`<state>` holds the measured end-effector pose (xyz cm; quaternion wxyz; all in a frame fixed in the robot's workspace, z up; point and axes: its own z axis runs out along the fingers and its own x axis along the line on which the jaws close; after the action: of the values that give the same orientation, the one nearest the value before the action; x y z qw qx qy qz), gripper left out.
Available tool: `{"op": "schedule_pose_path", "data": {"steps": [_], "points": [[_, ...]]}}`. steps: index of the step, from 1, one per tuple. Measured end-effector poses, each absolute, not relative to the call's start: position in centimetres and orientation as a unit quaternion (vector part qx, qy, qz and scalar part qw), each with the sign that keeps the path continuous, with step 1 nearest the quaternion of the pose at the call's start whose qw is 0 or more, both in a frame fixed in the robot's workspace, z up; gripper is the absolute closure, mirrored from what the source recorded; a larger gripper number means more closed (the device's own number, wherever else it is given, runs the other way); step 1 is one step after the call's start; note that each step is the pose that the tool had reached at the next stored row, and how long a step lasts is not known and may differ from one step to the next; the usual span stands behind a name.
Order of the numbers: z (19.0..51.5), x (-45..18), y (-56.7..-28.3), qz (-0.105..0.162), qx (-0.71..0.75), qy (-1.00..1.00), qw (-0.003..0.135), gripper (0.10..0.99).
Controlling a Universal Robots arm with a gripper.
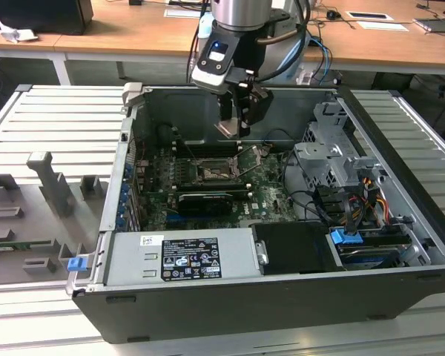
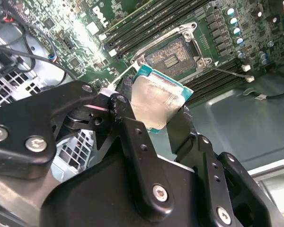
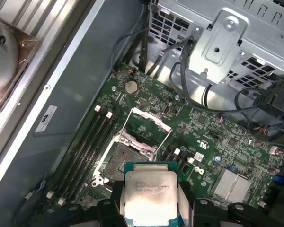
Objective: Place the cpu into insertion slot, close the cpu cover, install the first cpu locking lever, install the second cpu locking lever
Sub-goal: 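Place the cpu into insertion slot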
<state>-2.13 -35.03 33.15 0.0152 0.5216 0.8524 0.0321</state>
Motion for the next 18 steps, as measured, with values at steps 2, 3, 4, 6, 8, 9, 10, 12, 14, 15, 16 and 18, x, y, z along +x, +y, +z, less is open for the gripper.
{"op": "schedule_pose_path", "data": {"steps": [2, 3, 4, 6, 8, 9, 10, 12, 14, 15, 16, 18], "points": [[33.08, -2.1, -35.03, 0.03, 0.534, 0.845, 0.017, 0.549], [33.06, -2.09, -35.03, 0.029, 0.538, 0.842, 0.018, 0.549], [33.04, -2.09, -35.03, 0.028, 0.543, 0.839, 0.018, 0.549], [33.0, -2.09, -35.03, 0.027, 0.554, 0.832, 0.019, 0.549], [32.99, -2.09, -35.03, 0.026, 0.566, 0.824, 0.02, 0.549], [32.98, -2.09, -35.03, 0.025, 0.569, 0.822, 0.02, 0.549], [32.98, -2.09, -35.02, 0.024, 0.572, 0.82, 0.021, 0.549], [32.97, -2.08, -35.02, 0.023, 0.578, 0.816, 0.022, 0.549], [32.95, -2.07, -35.02, 0.022, 0.586, 0.81, 0.023, 0.549], [32.94, -2.07, -35.02, 0.022, 0.591, 0.806, 0.023, 0.549], [32.92, -2.07, -35.02, 0.022, 0.598, 0.801, 0.023, 0.549], [32.82, -2.07, -35.02, 0.021, 0.62, 0.784, 0.024, 0.549]]}}
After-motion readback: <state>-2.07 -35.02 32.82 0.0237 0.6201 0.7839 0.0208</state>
